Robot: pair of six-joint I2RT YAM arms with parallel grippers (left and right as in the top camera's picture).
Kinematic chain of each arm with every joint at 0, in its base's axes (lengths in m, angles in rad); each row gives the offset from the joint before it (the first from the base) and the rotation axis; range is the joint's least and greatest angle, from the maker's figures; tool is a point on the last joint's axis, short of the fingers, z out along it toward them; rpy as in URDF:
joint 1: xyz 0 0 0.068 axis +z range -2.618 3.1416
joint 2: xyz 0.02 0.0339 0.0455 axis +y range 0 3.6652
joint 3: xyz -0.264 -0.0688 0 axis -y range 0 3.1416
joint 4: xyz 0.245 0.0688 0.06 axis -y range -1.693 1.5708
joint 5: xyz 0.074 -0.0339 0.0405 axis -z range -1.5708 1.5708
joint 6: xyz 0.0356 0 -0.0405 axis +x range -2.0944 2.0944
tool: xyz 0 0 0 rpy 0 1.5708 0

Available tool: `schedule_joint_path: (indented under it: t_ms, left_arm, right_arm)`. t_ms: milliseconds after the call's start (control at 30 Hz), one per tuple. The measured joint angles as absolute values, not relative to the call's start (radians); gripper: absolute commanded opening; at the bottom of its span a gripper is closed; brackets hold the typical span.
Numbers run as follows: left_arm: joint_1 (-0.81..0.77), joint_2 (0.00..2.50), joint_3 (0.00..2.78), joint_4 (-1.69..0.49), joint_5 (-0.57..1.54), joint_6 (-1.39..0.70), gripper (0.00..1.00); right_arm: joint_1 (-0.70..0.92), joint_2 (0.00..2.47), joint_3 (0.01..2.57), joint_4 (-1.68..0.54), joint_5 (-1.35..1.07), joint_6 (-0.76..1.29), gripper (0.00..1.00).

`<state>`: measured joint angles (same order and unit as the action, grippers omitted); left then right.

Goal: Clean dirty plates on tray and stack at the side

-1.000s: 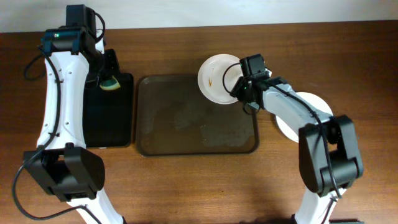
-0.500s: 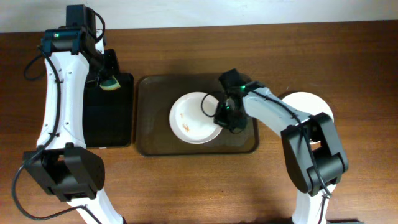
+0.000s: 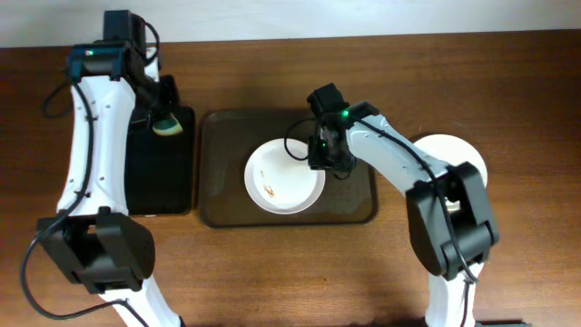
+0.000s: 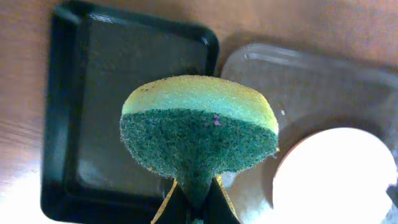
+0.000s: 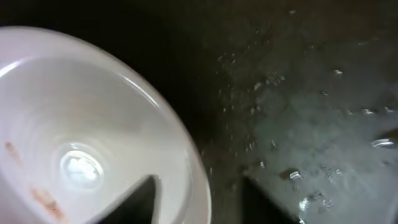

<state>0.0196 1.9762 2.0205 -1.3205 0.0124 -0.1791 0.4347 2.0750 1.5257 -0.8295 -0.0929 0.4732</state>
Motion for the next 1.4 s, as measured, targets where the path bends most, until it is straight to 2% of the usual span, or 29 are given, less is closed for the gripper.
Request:
schedule_joint_path:
  t_ms: [33,67,100,200,333,500,600,700,800,1000,1067,1133,1267,1400]
  left_arm:
    - [0.007,1.976,1.999,-1.315,0.014,-0.179,0.01]
    - [-0.006,1.976,1.971,-1.298,0.017,-0.179,0.01]
    - [-0.023,1.977,1.923,-1.282,0.023,-0.179,0.01]
    - [-0.029,1.977,1.865,-1.251,0.043,-0.179,0.01]
    - [-0.047,1.977,1.803,-1.151,0.101,-0.179,0.01]
    - [-0.187,1.975,1.583,-0.847,0.121,-0.121,0.01]
    - [-0.329,1.980,1.427,-0.657,0.132,-0.053,0.01]
    - [-0.377,2.006,1.391,-0.555,0.131,-0.029,0.01]
    - [-0.379,2.072,1.394,-0.521,0.099,-0.053,0.01]
    - [-0.376,2.070,1.436,-0.801,0.019,-0.200,0.01]
    - [-0.370,2.069,1.435,-0.808,0.019,-0.221,0.01]
    - [-0.366,2.068,1.426,-0.741,0.015,-0.230,0.01]
    - [-0.352,2.086,1.399,-0.429,-0.022,-0.228,0.01]
    - [-0.352,2.102,1.391,-0.305,-0.049,-0.228,0.01]
  right_arm:
    - [0.435,2.100,1.526,-0.818,-0.093,0.454,0.24]
    - [0.435,2.114,1.526,-0.811,-0.093,0.438,0.11]
    - [0.435,2.128,1.526,-0.799,-0.094,0.412,0.04]
    - [0.435,2.127,1.529,-0.781,-0.103,0.402,0.04]
    - [0.437,2.127,1.529,-0.796,-0.110,0.604,0.04]
    - [0.447,2.125,1.519,-0.781,-0.109,0.679,0.04]
    - [0.448,2.123,1.515,-0.778,-0.109,0.685,0.04]
    - [0.448,2.123,1.514,-0.776,-0.109,0.685,0.04]
    - [0.449,2.123,1.514,-0.773,-0.110,0.685,0.04]
    - [0.451,2.123,1.512,-0.770,-0.115,0.684,0.04]
    - [0.458,2.123,1.512,-0.770,-0.111,0.684,0.04]
    - [0.458,2.123,1.512,-0.768,-0.105,0.689,0.04]
    - [0.458,2.117,1.502,-0.754,-0.098,0.707,0.04]
    - [0.458,2.117,1.501,-0.752,-0.098,0.707,0.04]
